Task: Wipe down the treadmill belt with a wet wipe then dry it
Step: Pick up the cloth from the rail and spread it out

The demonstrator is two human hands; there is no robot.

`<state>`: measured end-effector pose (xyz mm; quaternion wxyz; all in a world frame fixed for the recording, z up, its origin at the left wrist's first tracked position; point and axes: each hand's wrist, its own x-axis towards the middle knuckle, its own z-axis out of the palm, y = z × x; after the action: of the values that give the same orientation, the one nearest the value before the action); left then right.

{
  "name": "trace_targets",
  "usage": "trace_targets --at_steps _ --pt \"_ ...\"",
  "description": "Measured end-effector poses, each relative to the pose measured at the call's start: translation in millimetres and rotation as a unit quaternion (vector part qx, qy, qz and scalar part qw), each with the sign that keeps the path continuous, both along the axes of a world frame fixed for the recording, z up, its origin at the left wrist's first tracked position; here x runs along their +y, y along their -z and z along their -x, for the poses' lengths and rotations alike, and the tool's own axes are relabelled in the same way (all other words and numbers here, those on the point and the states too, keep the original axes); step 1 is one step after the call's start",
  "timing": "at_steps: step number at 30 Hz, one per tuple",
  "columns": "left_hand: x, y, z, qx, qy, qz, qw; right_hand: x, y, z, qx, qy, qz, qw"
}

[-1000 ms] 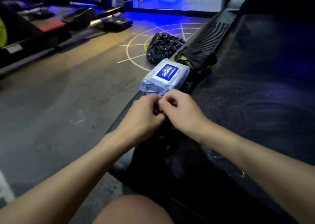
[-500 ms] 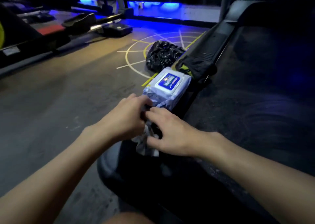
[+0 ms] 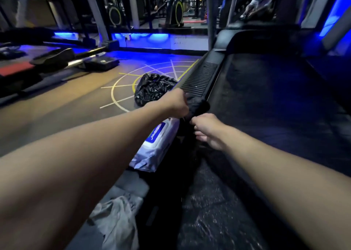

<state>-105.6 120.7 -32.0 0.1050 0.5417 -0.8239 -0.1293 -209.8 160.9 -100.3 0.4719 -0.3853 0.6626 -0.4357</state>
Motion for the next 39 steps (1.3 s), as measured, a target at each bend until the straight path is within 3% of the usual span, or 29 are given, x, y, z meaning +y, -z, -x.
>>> trace_targets --at_steps 5,9,13,20,25,29,35,39 --pt "-28.5 12.3 6.2 -0.035 0.003 -0.055 0.998 -48.3 23.4 3.8 -0.103 0.045 -0.012 0.994" --pt "-53.0 21.5 9.8 -0.062 -0.014 -0.067 0.996 -87.8 35.2 7.5 -0.2 0.144 0.031 0.969" --pt "-64.4 27.4 10.0 -0.082 -0.023 -0.051 0.995 -156.8 93.4 22.1 -0.197 0.229 0.014 0.953" --pt "-61.0 17.4 19.0 -0.013 0.0 -0.117 0.993 -119.0 22.3 17.0 -0.204 0.278 0.063 0.937" --pt "-43.0 -21.4 44.4 0.114 0.026 -0.117 0.986 -88.6 -44.3 53.1 -0.142 0.326 0.088 0.931" --pt "-25.1 -76.9 71.1 0.19 0.029 -0.135 0.972 -39.4 -102.6 95.1 -0.106 0.268 0.008 0.957" --pt "-1.4 -175.0 107.6 0.243 0.048 -0.186 0.951 28.2 -230.3 139.4 -0.063 0.217 -0.022 0.974" --pt "25.9 -281.4 122.5 0.274 0.098 -0.33 0.898 65.3 -332.9 163.9 -0.001 0.181 -0.063 0.981"
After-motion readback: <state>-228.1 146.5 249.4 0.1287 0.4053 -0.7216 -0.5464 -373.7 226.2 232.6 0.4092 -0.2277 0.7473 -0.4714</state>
